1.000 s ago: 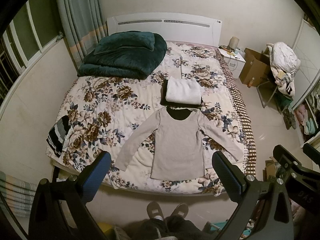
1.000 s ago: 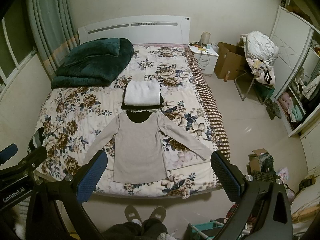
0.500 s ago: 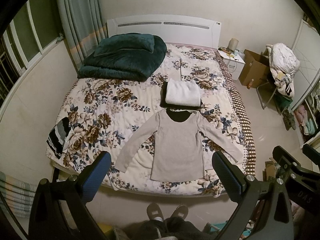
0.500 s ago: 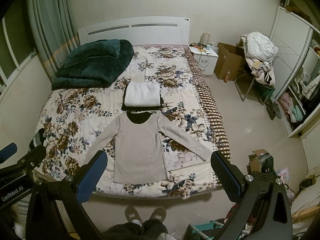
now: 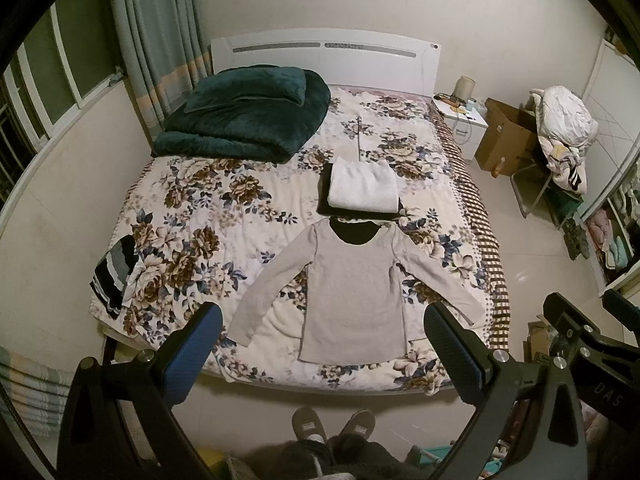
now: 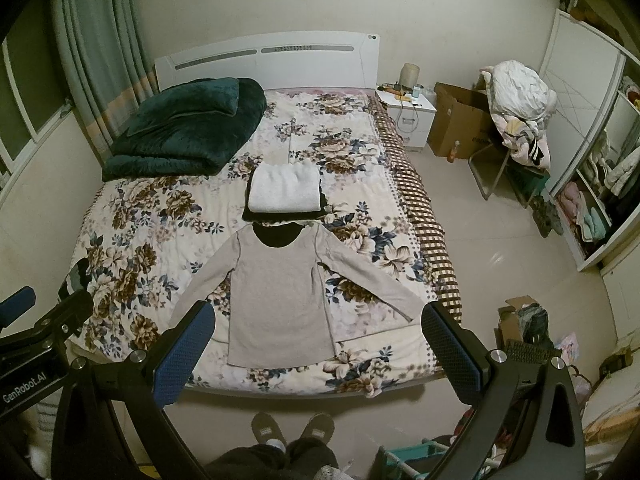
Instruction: Fold small clothes
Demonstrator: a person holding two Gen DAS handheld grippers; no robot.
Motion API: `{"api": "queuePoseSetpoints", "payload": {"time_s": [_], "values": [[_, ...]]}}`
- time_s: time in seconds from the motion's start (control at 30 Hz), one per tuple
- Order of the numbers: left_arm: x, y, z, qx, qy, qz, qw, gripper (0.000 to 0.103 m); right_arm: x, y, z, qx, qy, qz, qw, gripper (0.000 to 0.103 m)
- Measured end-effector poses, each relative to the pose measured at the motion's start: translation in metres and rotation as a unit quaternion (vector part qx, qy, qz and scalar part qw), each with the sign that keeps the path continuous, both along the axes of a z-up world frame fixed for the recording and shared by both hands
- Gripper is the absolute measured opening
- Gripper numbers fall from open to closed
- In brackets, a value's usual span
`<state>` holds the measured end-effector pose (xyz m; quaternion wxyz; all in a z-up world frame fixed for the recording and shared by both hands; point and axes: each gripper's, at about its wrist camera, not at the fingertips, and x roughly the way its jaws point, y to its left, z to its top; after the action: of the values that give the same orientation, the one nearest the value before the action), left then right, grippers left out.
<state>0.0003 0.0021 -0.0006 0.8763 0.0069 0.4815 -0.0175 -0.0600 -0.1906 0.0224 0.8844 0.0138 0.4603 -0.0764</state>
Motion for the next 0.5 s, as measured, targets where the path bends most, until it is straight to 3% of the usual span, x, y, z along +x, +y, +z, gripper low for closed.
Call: {"api": "queuePoseSetpoints", "payload": {"time_s": [0.17,0.2,0.27,0.37,0.5], "values": [[-0.001,-0.003,-0.012,0.013,-0.006,0.003,0.9999,0.103,0.015,-0.003,0.008,0.014,0.008,-0.016,1.000,0.103],[0.015,-0.009,-0.015,0.022,-0.010,0.005,0.9997,0.103,0.029,-0.003,0.022,0.019,0.010,-0.021,1.000,0.103],[0.035,-0.015,-0.029,0.038,-0.018,0.007,0.9991,0.103,0.041,-0.012,0.010,0.033,0.017,-0.040,0.998,0.103],[0.083,-0.028,-0.066,0.066,-0.031,0.012,0.9972,0.103,0.060,-0.041,-0.026,0.051,0.028,-0.085,0.995,0.103],[0.131,-0.045,-0.143,0.090,-0.019,0.022,0.9955,0.103,0.086,-0.106,-0.114,0.084,0.060,-0.160,0.982,0.103]]}}
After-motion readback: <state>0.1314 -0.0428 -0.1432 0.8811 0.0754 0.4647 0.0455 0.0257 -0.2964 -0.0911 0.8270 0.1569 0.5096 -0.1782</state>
